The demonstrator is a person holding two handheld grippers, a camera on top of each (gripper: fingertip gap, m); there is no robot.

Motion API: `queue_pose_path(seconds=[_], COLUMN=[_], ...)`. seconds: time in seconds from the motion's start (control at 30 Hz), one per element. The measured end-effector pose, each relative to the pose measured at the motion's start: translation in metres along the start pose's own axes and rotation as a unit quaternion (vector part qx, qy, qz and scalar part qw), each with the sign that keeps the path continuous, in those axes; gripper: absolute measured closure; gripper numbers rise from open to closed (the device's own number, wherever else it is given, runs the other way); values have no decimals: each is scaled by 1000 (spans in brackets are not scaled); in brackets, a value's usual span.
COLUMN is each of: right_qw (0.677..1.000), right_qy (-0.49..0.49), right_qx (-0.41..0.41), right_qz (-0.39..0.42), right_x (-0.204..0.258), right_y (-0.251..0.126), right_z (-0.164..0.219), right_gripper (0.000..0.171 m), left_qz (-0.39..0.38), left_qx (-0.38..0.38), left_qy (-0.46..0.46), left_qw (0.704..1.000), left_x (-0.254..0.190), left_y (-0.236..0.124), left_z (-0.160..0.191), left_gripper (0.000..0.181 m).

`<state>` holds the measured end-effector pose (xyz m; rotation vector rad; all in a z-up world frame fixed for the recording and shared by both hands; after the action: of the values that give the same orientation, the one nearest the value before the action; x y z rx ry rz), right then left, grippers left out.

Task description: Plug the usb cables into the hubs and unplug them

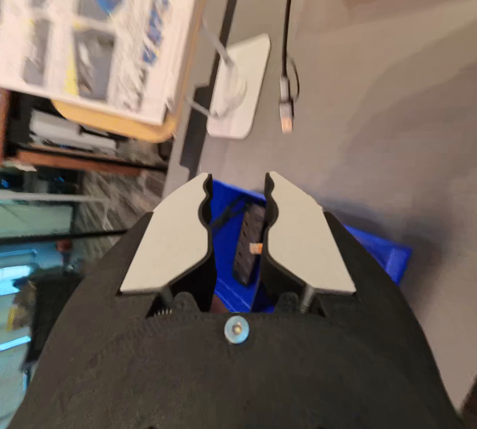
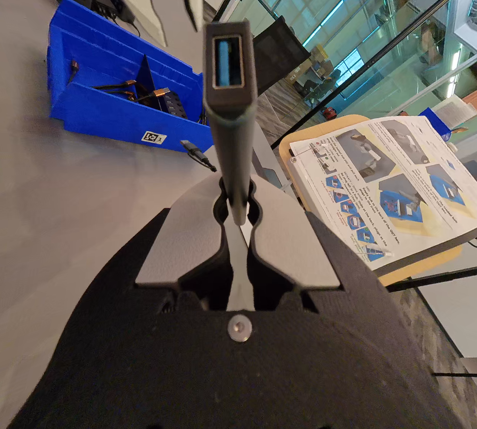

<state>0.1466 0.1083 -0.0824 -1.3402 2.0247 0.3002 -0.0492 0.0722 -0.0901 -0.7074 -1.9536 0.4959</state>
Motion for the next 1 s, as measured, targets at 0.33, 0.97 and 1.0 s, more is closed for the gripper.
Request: queue_pose_path(seconds=[0.33,0.97,1.0], right_qw=[1000,1000,1000], right_qy=[11,8,7], right_qx=[11,20,19], right_qz=[-6,-9,-8], right_x=[0,3,3], right_y=[2,5,4], right_z=[10,12,12], right_gripper=[161,161,161], left_qz=[110,-147,-153], left_qx=[183,228,233], left_qy=[-189,-307,-297], left_qw=[959,912,913], left_x=[-53,-46,-47], left_y=[41,82,82], left_z=[151,171,174], left_gripper=[141,134,140])
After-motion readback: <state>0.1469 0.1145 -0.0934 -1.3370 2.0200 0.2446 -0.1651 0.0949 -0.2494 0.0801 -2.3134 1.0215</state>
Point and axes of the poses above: each gripper's, where its closed fingertips meet, y out along the fingers, z out of its underside, x = y × z across the jaws, the point moved 1 cm from there along -y, back along the fingers, and after that the axes turned 4 degrees about z, right-handed, at the moved point
